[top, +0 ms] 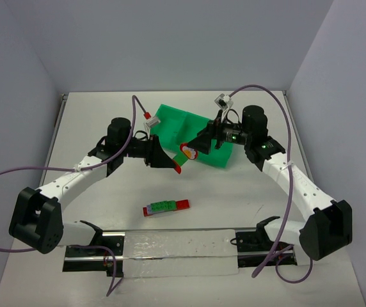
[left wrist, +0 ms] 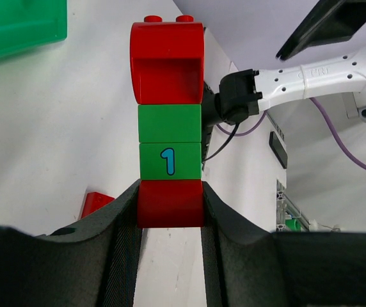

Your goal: Sort the legos into containers by color

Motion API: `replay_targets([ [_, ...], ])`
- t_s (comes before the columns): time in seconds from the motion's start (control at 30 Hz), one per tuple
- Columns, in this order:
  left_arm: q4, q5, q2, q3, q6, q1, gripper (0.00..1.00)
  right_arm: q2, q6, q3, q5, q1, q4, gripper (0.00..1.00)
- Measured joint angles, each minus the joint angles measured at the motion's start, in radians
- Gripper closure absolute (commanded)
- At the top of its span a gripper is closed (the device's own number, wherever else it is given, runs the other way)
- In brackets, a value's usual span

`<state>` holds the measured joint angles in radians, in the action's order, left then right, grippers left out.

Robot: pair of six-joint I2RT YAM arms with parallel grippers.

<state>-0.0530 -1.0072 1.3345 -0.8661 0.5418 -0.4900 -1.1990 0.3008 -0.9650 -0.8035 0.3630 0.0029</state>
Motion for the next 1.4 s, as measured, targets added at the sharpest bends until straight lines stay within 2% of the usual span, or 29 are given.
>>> replay_targets([
  [0.27, 0.015, -0.010, -0.007, -0.005, -0.021, 0.000, 1.00, -0.062, 0.015, 0.035, -0.182, -0.012, 0.034, 0.02],
  [0.37, 0.025, -0.012, -0.010, -0.012, -0.033, 0.000, 1.00, -0.067, 0.015, 0.039, -0.223, -0.013, 0.047, 0.06],
  [0.5, 0.029, -0.012, -0.013, -0.019, -0.041, 0.000, 1.00, -0.101, 0.032, 0.042, -0.300, -0.013, 0.098, 0.26],
  [0.63, 0.031, -0.017, -0.014, -0.019, -0.048, 0.000, 1.00, -0.142, 0.062, 0.048, -0.342, -0.013, 0.137, 0.57],
  [0.7, 0.041, -0.024, -0.019, -0.019, -0.053, 0.000, 1.00, -0.148, 0.077, 0.059, -0.349, -0.016, 0.152, 0.78],
  [0.83, 0.064, -0.020, -0.022, -0.019, -0.060, 0.002, 1.00, -0.150, 0.095, 0.071, -0.370, -0.024, 0.185, 0.96],
  [0.93, 0.072, -0.014, -0.023, -0.019, -0.066, 0.002, 1.00, -0.146, 0.104, 0.077, -0.363, -0.026, 0.188, 1.00],
  [1.4, 0.072, 0.027, -0.054, -0.019, -0.078, 0.008, 1.00, -0.088, 0.121, 0.089, -0.154, -0.067, 0.119, 1.00],
])
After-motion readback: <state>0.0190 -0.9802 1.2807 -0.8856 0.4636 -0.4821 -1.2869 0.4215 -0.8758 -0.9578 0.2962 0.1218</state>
